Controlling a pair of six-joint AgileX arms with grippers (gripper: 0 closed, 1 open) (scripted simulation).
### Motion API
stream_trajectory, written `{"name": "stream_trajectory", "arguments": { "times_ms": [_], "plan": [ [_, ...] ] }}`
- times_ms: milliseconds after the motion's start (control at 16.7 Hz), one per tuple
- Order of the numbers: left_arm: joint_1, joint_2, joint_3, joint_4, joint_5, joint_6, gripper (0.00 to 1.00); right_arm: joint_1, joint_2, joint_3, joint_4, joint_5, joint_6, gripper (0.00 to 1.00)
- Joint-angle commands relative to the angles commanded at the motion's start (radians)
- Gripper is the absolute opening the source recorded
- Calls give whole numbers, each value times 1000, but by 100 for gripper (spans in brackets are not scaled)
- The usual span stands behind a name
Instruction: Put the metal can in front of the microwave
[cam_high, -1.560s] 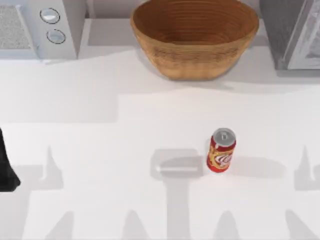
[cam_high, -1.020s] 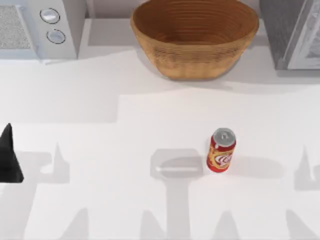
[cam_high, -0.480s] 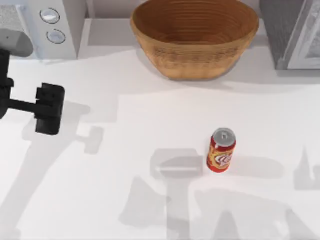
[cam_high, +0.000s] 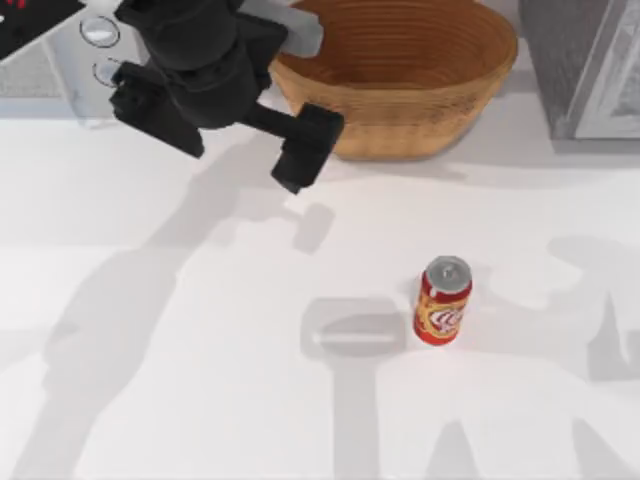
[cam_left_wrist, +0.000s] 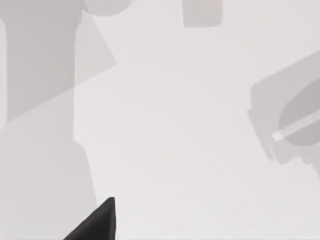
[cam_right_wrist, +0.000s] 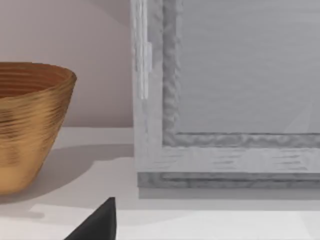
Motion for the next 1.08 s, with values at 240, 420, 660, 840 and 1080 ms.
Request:
{"name": "stream_trajectory", "arguments": {
  "times_ms": [240, 420, 660, 840, 1080],
  "plan": [
    [-139, 347, 418, -213, -6, -17, 100, 0, 0, 0, 0, 0, 0, 100],
    [-229, 548, 687, -334, -12, -26, 100, 0, 0, 0, 0, 0, 0, 100],
    [-318, 723, 947, -438, -19, -34, 100, 0, 0, 0, 0, 0, 0, 100],
    [-351, 780, 1037, -473, -22, -37, 100, 0, 0, 0, 0, 0, 0, 100],
    [-355, 786, 1047, -477, -23, -37, 100, 0, 0, 0, 0, 0, 0, 100]
  ]
}}
